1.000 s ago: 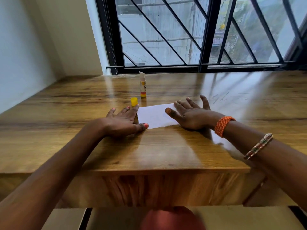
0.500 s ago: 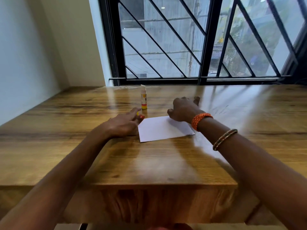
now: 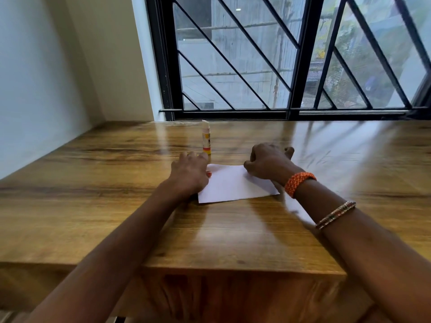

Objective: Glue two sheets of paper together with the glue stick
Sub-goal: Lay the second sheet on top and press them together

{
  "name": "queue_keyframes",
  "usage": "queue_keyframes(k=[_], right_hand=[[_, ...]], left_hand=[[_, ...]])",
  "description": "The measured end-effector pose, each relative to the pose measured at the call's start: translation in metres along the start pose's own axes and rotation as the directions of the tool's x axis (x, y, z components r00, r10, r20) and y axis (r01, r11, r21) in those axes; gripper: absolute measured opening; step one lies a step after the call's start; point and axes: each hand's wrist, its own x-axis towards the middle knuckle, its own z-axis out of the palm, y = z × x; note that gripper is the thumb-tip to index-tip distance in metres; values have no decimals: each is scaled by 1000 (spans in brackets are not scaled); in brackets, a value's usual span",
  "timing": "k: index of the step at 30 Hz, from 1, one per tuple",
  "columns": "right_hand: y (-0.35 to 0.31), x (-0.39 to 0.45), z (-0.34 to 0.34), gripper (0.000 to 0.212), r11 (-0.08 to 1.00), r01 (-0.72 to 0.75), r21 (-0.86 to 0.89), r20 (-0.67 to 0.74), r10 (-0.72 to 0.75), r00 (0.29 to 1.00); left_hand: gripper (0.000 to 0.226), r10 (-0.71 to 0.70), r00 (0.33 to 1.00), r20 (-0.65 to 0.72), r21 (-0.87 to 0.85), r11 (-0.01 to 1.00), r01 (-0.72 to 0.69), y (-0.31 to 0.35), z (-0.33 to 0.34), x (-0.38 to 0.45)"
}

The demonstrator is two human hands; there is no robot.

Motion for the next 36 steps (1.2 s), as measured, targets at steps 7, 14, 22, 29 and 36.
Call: queue_keyframes(k=[7, 14, 22, 29, 36], right_hand=[[-14, -2, 1, 27, 901, 296, 317, -95, -281, 955], [-23, -8, -10, 13, 779, 467, 419, -310, -361, 880], [8, 6, -32, 9, 831, 423, 362, -360, -294, 885], [29, 9, -37, 15, 817, 324, 478, -373, -145, 916], [18, -8, -37, 39, 574, 50, 817, 36, -139, 990]], left_hand=[[24, 45, 977, -208, -496, 856, -145, -4, -6, -4], [10, 26, 881, -473, -611, 710, -349, 1, -16, -16], [14, -229, 837, -496, -782, 537, -317, -7, -21, -15], [6, -411, 758, -506, -822, 495, -281, -19, -22, -9], [20, -439, 815, -378, -921, 270, -282, -31, -27, -12]])
